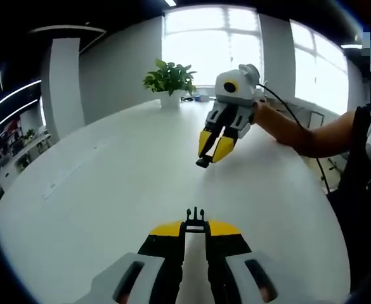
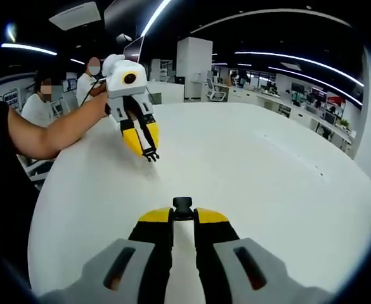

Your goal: Snap the two parts of the plastic buckle together until the buckle closes and remains connected.

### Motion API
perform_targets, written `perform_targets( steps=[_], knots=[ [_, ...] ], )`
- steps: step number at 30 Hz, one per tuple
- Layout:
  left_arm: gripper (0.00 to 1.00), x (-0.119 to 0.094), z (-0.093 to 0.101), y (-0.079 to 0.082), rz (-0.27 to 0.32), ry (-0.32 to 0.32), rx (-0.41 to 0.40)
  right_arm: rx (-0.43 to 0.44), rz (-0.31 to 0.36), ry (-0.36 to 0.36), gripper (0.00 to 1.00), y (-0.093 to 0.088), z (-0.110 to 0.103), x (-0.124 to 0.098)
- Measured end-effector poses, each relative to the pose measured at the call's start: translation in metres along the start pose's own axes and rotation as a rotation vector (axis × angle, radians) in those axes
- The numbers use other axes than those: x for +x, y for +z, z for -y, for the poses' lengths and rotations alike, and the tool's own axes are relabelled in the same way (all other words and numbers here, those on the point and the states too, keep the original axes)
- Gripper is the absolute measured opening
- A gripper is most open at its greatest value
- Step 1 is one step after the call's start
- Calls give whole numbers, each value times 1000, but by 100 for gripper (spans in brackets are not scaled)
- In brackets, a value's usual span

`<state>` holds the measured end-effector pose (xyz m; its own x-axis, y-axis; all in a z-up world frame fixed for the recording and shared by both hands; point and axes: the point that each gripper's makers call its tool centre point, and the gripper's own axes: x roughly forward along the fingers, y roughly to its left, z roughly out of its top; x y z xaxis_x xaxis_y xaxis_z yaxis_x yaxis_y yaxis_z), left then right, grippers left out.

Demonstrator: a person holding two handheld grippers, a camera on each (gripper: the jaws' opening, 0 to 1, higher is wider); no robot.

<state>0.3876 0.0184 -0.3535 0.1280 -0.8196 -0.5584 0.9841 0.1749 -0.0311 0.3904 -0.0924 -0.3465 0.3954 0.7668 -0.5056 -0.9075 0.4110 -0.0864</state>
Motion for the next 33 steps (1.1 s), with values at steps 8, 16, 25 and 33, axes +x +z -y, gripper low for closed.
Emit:
perform_targets(
  steps=[8,16,25,33],
  knots=[
    [10,1,7,-3,-21,-40,-7,-32,-15,51,12,-2,-12,2],
    [10,2,12,-4,-25,-62,10,-38,2,92,12,1,-20,1],
    [10,7,13,-10,-48,-75,19,-55,-12,115,12,-3,-25,2],
    [10,5,16,-8,-37,-88,18,-56,-20,127,12,-4,-27,3]
  ],
)
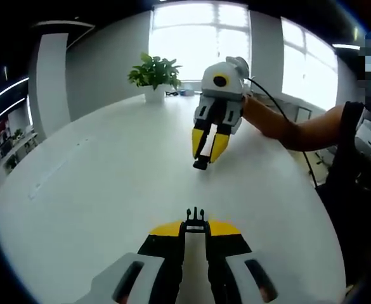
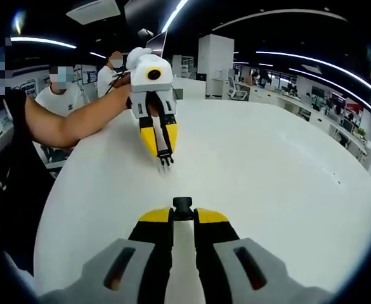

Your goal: Snap the two parts of the plastic buckle together until the buckle closes and remains connected.

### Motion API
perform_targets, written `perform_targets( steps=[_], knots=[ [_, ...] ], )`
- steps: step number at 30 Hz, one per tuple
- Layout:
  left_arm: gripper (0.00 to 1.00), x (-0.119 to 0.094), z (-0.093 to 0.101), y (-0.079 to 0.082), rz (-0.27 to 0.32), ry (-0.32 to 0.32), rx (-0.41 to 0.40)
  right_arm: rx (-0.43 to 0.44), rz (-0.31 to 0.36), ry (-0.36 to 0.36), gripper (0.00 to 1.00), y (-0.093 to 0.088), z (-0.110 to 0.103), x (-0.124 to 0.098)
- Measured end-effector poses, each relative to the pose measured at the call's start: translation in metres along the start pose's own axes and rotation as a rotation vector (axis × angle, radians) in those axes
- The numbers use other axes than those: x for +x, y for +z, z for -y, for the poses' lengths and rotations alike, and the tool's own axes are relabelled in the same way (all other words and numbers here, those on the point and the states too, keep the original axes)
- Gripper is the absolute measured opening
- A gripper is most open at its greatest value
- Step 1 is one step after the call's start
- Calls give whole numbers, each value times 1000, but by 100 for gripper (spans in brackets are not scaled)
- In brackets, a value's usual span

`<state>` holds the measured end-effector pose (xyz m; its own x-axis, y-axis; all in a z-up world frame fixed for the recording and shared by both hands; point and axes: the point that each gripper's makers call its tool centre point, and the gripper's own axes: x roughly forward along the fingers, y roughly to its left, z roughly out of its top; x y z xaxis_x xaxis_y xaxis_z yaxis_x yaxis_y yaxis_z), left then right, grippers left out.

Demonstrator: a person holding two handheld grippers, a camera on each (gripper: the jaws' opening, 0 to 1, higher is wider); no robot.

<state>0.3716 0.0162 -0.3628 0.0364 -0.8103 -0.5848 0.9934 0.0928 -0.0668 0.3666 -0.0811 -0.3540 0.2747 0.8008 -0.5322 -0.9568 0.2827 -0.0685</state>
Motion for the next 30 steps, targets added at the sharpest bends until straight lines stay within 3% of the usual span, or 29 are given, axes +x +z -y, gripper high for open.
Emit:
perform_targets(
  steps=[15,30],
  knots=[
    [10,6,16,0,7,-78,25,-46,-18,74,12,-4,-17,4],
    [10,16,13,1,22,-68,73,-70,-28,70,12,-9,-13,6]
  ],
)
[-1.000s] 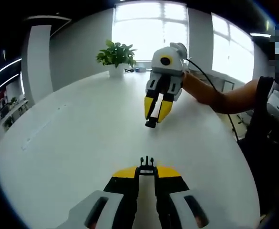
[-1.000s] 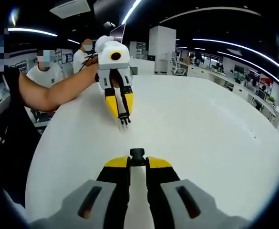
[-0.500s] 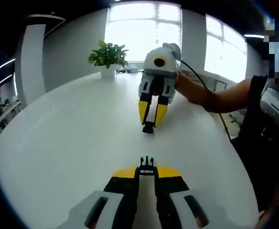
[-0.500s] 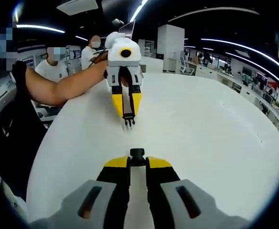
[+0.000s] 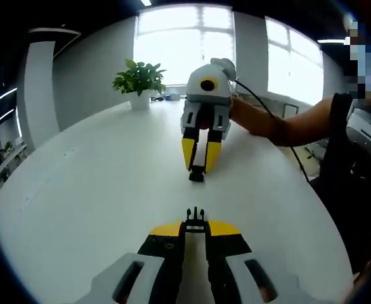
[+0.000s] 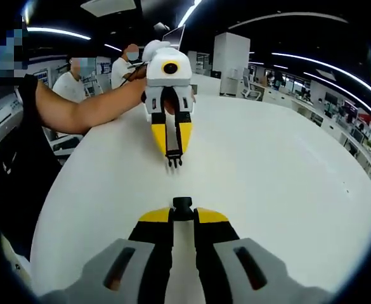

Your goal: Snap the two parts of the plastic buckle together until the buckle closes and remains connected.

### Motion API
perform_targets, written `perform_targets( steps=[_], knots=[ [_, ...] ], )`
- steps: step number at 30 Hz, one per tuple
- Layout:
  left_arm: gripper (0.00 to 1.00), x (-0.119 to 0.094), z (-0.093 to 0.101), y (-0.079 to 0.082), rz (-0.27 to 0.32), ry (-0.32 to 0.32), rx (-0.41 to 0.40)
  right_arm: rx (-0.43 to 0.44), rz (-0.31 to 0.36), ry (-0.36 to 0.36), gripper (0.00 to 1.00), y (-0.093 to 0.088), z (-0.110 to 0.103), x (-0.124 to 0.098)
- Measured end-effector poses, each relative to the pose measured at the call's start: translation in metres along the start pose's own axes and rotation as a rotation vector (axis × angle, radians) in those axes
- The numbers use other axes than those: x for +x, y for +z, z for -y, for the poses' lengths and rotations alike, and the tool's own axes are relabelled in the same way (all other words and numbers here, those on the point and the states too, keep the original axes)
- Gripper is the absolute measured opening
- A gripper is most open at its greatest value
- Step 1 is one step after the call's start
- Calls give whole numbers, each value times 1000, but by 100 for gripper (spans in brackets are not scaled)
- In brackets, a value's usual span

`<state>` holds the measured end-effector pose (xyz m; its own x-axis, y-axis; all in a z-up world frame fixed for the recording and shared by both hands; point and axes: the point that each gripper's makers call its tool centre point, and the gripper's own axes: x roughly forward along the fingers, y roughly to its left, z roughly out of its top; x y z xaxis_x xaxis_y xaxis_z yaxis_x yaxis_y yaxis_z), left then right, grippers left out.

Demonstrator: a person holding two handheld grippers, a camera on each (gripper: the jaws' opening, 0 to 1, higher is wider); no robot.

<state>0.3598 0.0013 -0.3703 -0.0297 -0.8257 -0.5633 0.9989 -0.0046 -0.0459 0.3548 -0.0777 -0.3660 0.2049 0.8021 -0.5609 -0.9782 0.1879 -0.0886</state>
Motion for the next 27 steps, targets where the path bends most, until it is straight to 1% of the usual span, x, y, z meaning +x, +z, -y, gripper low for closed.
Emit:
perform_targets(
  steps=[8,12,19,27],
  knots=[
    [10,0,-1,3,17,11,5,-2,-8,5,12,-2,-3,2],
    [10,2,3,2,12,0,5,0,-10,5,12,-3,-4,4],
    [10,3,3,0,7,-4,-7,3,-11,11,12,-4,-3,4],
    [10,5,4,-4,-18,-5,-13,14,-16,22,12,-5,-5,5]
  ],
)
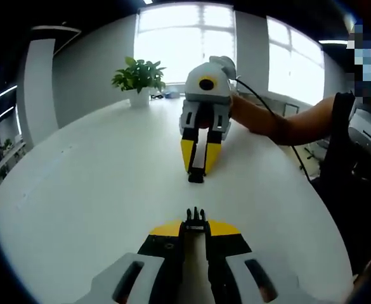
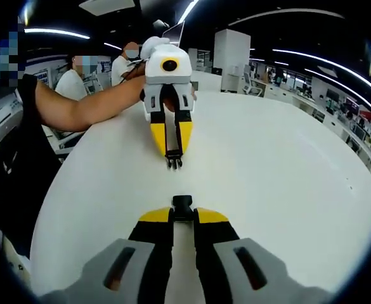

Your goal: Snap the two parts of the plastic buckle together until the buckle closes and remains connected.

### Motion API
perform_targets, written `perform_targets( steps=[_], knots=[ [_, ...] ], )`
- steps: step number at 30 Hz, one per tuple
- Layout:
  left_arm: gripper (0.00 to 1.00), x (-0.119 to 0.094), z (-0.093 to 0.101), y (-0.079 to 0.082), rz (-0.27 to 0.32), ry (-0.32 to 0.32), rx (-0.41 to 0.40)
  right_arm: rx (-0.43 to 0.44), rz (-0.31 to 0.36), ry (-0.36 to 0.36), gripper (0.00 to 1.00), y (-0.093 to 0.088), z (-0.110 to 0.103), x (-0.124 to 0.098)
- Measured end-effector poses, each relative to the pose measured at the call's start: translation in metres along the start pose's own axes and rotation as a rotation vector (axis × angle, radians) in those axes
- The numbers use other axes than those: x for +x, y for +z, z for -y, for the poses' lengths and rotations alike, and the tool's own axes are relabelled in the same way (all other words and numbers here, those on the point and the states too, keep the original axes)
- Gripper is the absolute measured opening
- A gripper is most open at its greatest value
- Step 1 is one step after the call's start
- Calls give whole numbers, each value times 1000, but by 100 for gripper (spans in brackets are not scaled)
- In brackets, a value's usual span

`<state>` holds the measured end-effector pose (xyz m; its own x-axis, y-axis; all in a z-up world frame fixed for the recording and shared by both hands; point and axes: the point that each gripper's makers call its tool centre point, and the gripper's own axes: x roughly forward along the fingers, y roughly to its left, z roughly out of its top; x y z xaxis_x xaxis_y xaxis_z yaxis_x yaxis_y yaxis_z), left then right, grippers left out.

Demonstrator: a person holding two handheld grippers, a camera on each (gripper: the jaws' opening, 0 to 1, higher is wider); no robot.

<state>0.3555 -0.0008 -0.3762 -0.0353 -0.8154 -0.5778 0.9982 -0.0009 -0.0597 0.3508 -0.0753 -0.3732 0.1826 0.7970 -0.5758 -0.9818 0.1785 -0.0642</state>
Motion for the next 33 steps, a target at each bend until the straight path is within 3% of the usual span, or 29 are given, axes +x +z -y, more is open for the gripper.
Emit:
perform_targets(
  steps=[9,25,33],
  knots=[
    [10,0,-1,-3,-32,12,-1,6,0,1,12,0,0,0],
    [10,1,1,-2,-22,-2,37,13,4,3,12,0,0,0],
    [10,5,4,0,12,-44,-26,11,7,10,12,0,-1,1]
  ],
)
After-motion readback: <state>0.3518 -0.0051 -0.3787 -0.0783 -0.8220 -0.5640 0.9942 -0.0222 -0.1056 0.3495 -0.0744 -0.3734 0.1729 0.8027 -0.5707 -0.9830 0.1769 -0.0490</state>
